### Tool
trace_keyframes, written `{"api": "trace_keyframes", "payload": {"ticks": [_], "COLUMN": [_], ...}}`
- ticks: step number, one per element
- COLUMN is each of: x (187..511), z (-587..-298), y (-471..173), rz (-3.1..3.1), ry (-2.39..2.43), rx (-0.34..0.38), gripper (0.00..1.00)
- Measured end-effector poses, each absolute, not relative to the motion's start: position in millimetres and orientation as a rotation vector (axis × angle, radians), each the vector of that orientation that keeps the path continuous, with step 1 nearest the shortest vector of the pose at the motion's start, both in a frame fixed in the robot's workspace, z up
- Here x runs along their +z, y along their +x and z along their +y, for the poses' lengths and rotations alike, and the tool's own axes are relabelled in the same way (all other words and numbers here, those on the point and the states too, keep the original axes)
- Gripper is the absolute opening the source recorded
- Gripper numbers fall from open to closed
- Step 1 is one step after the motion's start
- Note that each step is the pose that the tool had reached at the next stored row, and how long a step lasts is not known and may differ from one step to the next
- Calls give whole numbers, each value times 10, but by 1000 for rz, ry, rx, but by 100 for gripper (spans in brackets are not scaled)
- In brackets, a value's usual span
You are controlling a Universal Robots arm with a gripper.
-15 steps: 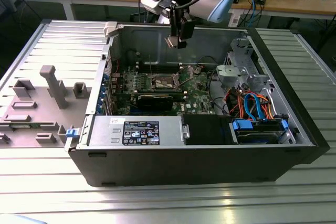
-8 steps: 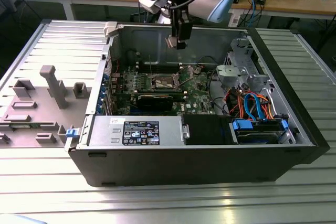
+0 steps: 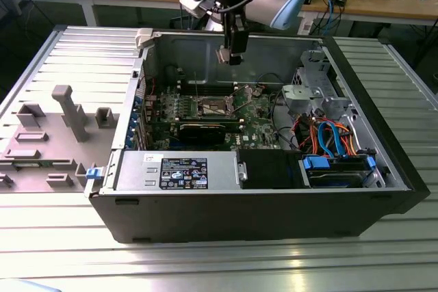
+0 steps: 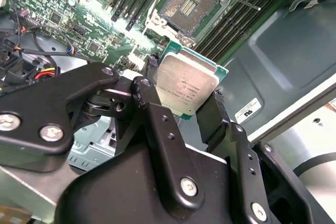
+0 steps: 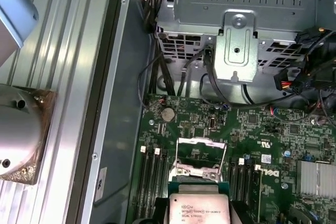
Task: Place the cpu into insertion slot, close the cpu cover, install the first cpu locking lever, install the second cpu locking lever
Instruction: 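Place the cpu into insertion slot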
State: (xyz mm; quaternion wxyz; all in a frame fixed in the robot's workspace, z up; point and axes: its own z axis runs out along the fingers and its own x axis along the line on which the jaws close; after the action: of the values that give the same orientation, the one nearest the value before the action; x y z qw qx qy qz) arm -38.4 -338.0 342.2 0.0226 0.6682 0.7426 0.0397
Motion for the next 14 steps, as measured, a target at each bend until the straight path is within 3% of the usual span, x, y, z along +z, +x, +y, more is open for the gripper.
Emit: {"api": "trace_keyframes", "payload": {"ticks": [14], "x": [3303], "z": [-3370], "y": [-467], "rz": [2221], "ry": [2155], "rx": [115], "gripper": [54]}}
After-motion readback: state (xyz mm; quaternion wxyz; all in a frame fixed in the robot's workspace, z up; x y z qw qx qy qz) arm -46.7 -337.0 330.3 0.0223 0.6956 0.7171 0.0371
